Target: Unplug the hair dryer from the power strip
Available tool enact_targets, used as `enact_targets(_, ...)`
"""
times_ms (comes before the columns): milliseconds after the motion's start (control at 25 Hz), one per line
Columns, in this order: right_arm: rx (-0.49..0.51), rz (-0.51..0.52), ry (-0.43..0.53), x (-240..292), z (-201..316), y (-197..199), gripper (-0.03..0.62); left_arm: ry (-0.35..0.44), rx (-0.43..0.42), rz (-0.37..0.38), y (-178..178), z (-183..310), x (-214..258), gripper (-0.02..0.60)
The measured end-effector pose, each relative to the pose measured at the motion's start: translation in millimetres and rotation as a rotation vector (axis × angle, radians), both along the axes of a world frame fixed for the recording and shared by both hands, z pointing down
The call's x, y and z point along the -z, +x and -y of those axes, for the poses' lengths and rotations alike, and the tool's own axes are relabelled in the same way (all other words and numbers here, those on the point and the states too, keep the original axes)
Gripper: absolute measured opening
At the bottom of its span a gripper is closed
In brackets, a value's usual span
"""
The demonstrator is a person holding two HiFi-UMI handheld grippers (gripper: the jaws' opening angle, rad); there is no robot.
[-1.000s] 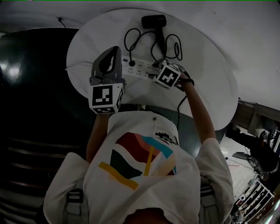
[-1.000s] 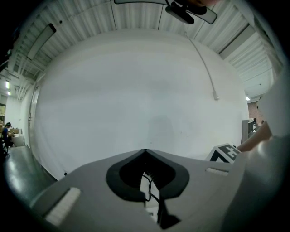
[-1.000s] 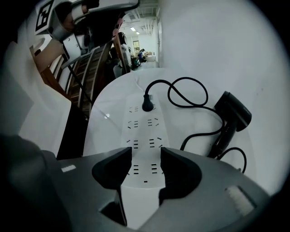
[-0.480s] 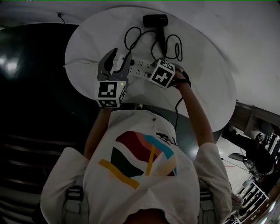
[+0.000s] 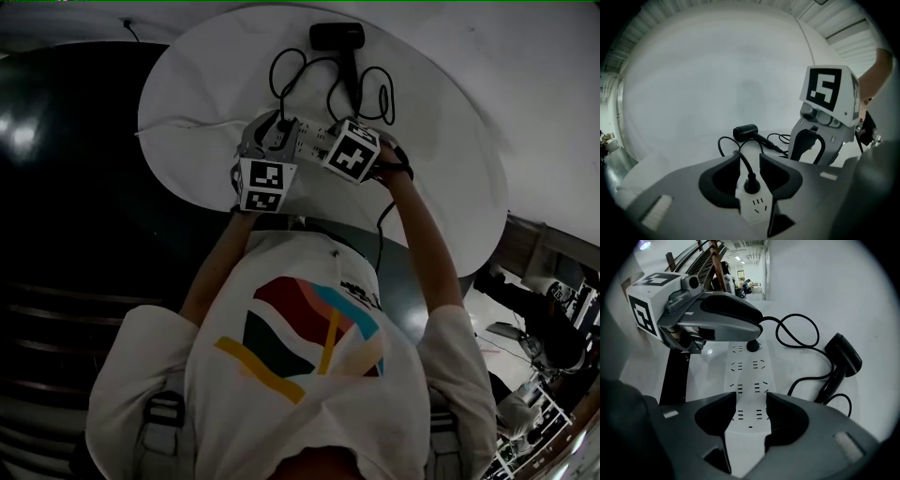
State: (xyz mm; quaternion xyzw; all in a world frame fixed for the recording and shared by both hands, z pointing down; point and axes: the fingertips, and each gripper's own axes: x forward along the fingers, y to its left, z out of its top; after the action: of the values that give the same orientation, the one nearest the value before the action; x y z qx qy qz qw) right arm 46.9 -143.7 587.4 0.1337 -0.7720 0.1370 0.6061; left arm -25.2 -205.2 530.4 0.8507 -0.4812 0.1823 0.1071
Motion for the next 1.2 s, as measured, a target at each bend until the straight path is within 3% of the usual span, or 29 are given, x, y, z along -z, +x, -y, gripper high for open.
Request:
enact_targets(120,-0.003,-0.003,0.000,-0.5,0.4,0.3,0.218,-0.037,0.016,0.012,-3.6,3.0,-12.2,0.112)
enact_targets(360,-0.003,-0.006,0.001,0.3,0.4,0.3,0.218,-0.096,-0.028,0.058,3.6,-1.6,-29.9,0.061)
enact_targets(600,-0.005,-0.018,-0.002,0.9,0.0,-0.3,0.217,-0.134,-0.069,0.027,3.6,-0.8,-26.3,0.052)
enact_targets(840,0.007,-0.053,-0.033,0.9,1.5,-1.3,0.215,-0.080,-0.164,0.107,6.8,-1.5,-25.5,0.049)
enact_targets(1000,0.015,-0.061,-0.032,1.2,1.8,-1.5,0.213,-0.073,-0.208,0.123,8.0,-2.3,-23.4,0.048)
enact_targets(1200,0.080,-0.115,-0.068,-0.5,0.6,-2.4,0.207,-0.010,-0.309,0.199,8.9,-10.0,-21.1,0.051)
